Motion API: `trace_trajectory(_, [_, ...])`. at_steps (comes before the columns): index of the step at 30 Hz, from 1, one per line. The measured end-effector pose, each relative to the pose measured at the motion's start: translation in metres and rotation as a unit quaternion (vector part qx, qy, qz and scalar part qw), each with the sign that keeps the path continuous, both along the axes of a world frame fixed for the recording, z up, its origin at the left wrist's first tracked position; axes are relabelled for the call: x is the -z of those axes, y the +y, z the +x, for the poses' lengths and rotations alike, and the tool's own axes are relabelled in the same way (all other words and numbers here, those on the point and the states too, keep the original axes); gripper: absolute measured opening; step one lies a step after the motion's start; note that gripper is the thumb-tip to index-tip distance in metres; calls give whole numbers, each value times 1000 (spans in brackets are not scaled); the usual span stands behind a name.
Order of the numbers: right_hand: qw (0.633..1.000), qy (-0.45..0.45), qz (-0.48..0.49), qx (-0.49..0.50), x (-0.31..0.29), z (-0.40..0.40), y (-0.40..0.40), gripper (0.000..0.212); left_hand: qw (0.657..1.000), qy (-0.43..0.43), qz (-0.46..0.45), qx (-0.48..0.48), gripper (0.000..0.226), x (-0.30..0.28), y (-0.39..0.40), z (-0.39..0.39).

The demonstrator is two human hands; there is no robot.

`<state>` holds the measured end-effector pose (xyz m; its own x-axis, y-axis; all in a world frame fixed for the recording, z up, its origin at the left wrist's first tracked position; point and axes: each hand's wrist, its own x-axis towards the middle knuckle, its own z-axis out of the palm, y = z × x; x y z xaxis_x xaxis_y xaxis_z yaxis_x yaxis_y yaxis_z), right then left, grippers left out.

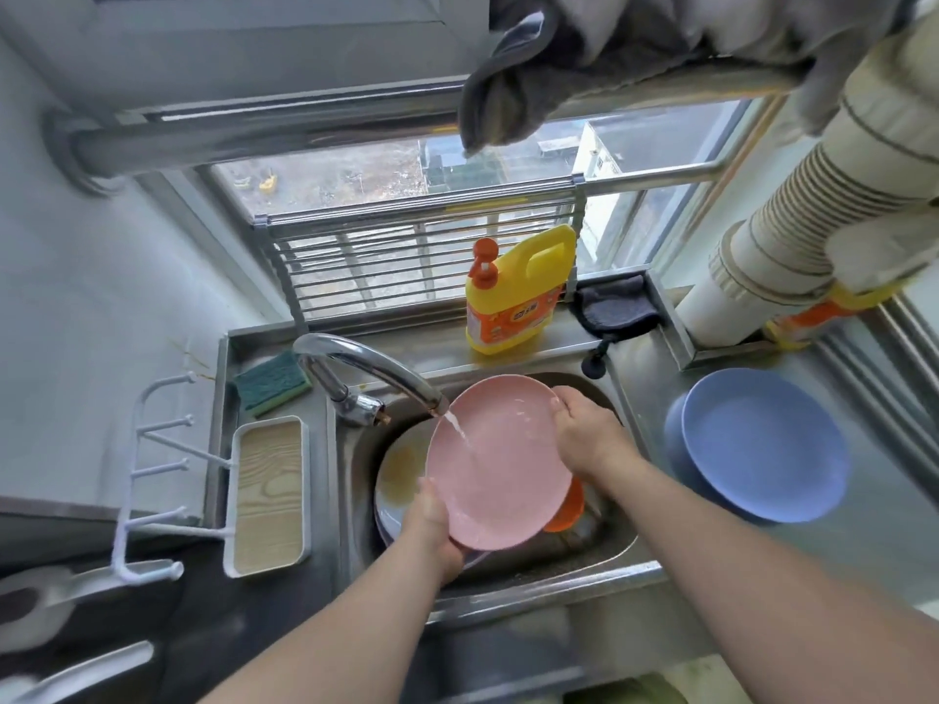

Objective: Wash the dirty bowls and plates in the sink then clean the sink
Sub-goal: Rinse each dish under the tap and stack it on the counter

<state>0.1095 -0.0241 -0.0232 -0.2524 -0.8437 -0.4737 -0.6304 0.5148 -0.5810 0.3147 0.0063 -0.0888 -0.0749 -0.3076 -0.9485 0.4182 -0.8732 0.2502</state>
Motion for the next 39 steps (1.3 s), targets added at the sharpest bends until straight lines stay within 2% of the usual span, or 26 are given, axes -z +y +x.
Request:
trace_trajectory(3, [998, 16, 60, 34, 9, -23, -4, 38, 998, 47, -5, 43, 73, -1, -2, -8])
trace_trajectory(4, [996, 2, 72, 57, 14, -28, 0, 38, 998, 50, -5, 49, 68, -10, -4, -11])
trace_trajectory(6, [989, -36, 81, 116, 30, -33, 12, 38, 998, -1, -33, 55, 52, -18, -15, -9])
trace_trajectory(9, [966, -139, 98, 195, 53, -13, 34, 30, 988, -99, -91, 76, 50, -31, -36, 7])
trace_trajectory(11, [940, -227, 114, 227, 61, 15, 44, 24, 968, -160, -155, 117, 43, -44, -46, 22])
trace_trajectory(12, [932, -255, 114, 232, 67, 29, 46, 28, 951, -188, -202, 136, 41, -46, -50, 30])
trace_trajectory(15, [917, -281, 82, 271, 77, 70, 42, 31, 910, -241, -310, 135, 30, -57, -52, 52])
trace_trajectory(17, [929, -241, 36, 280, 63, 89, 35, 31, 901, -253, -337, 104, 27, -55, -45, 62])
trace_trajectory(19, [948, -188, -8, 258, 50, 92, 27, 32, 913, -252, -317, 44, 26, -41, -38, 73])
trace_trajectory(21, [964, -153, -55, 211, 28, 86, 17, 33, 942, -204, -264, -16, 26, -27, -30, 77])
trace_trajectory(23, [979, -113, -89, 145, 12, 71, 6, 36, 970, -110, -208, -69, 29, -16, -19, 68])
trace_trajectory(25, [988, -74, -106, 85, -8, 56, -4, 39, 983, -22, -154, -101, 32, -10, -8, 48])
trace_trajectory(28, [998, -23, -57, 31, -31, 39, -19, 42, 987, 72, -55, -132, 46, -16, 3, 12])
trace_trajectory(30, [1000, 13, 6, 12, -36, 29, -35, 44, 987, 100, -15, -129, 41, -26, 8, -5])
trace_trajectory(33, [993, 57, 108, 7, -28, 14, -45, 41, 992, 81, -8, -95, 29, -39, 8, -14])
trace_trajectory(35, [987, 16, 146, 66, -4, -1, -37, 33, 996, 70, -11, -60, 27, -48, 4, -10])
trace_trajectory(37, [980, -32, 160, 117, 13, -8, -17, 36, 998, 48, -43, -5, 28, -51, -8, 3])
trace_trajectory(39, [960, -102, 190, 181, 31, -1, 9, 30, 993, 23, -96, 69, 43, -54, -23, 19])
